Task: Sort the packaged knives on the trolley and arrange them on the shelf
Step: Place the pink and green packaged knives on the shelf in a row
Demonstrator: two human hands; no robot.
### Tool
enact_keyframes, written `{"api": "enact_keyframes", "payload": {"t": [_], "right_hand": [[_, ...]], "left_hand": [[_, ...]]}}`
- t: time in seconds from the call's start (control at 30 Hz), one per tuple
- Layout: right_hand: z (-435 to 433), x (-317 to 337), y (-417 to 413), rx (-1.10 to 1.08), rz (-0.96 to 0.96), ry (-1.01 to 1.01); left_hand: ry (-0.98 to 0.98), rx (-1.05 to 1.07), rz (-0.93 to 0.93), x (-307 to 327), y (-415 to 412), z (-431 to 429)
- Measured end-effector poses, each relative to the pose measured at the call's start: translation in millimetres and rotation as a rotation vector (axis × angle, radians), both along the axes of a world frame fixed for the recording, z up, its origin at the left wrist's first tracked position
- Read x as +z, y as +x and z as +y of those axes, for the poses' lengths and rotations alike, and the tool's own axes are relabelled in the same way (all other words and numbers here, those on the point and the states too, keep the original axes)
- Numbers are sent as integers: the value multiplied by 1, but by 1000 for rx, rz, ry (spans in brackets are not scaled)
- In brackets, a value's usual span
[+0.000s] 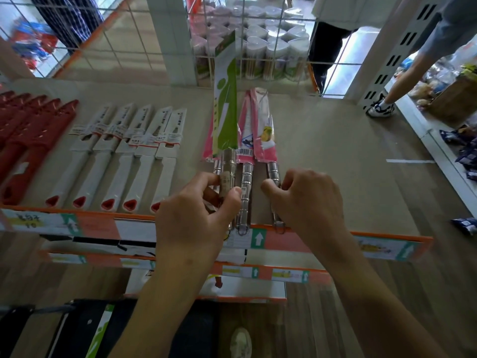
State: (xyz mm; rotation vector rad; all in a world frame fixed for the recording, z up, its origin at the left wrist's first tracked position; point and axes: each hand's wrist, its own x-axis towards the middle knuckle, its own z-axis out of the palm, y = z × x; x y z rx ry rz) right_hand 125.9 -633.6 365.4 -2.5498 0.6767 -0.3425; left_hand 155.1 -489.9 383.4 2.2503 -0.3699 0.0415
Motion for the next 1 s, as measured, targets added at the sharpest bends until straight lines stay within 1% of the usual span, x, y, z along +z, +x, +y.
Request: {"api": "enact_keyframes", "payload": {"t": [0.1, 0.27, 0.37, 0.83, 0.9, 1.0], "right_hand": [[4, 3, -3, 17, -16, 24], [1, 7, -13, 12, -29, 3], [1, 5, -14, 23, -1, -14], [-9, 9, -14, 63, 105, 29], [-10, 9, -16, 59, 93, 30], [-17, 9, -18, 61, 25, 63]], "left_hand": [[3, 11, 10, 1, -1, 0], [10, 13, 22, -1, -4, 1], [28, 3, 22, 0, -6, 0], [36, -26, 63, -3, -14, 2], [40, -31, 67, -2, -15, -1], [45, -47, 60, -1, -15, -7]]}}
